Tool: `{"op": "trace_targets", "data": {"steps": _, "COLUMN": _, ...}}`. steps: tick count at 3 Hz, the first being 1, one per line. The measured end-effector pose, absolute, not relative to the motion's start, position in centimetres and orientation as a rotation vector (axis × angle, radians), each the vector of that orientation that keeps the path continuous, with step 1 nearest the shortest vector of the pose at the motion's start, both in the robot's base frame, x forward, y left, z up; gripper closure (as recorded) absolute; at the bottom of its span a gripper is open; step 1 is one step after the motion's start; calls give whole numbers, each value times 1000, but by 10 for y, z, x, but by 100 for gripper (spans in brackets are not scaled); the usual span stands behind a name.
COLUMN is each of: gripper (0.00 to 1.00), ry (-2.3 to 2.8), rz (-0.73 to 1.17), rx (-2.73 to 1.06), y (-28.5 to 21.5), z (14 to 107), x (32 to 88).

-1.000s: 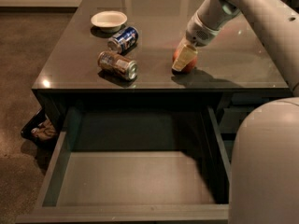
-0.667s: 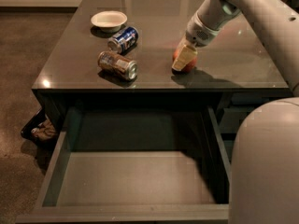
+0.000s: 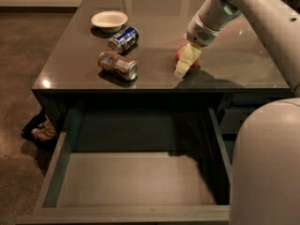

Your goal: Pick apple from top drawer and place on counter

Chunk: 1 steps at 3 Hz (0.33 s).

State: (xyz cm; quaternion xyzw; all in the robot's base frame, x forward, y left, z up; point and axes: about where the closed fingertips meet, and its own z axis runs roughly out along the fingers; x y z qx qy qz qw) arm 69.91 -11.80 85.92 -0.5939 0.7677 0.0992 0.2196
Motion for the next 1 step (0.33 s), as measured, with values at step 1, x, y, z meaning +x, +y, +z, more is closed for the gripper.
{"op": "trace_targets", "data": {"steps": 1, "gripper": 0, "ry": 2124, "rz": 275, "rx": -1643, "y": -118, "z": 859, "x": 699}}
